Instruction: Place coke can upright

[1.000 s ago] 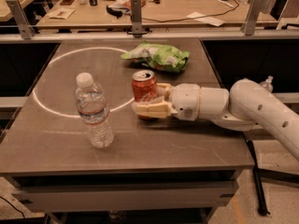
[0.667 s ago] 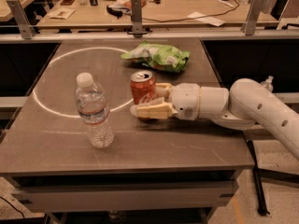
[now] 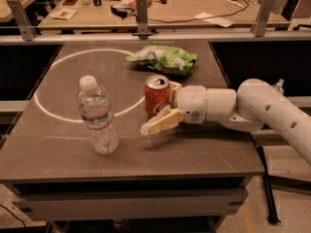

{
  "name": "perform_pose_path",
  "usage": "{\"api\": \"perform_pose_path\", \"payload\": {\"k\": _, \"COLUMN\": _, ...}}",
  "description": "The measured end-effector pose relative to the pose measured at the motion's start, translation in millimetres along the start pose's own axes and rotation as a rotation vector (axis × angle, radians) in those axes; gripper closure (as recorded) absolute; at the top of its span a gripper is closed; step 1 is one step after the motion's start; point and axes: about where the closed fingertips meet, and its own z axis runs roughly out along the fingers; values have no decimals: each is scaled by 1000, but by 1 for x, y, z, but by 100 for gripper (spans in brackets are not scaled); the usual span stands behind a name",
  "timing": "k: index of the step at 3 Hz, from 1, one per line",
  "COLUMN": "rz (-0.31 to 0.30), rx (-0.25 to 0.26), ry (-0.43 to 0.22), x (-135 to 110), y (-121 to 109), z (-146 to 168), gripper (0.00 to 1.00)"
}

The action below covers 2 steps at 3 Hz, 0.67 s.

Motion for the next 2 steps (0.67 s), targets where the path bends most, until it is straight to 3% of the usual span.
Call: {"api": "perform_pose_path", "payload": {"k": 2, "rz": -31, "rx": -84, "ry": 92, "x": -3, "y": -12, "z": -12, "gripper": 0}}
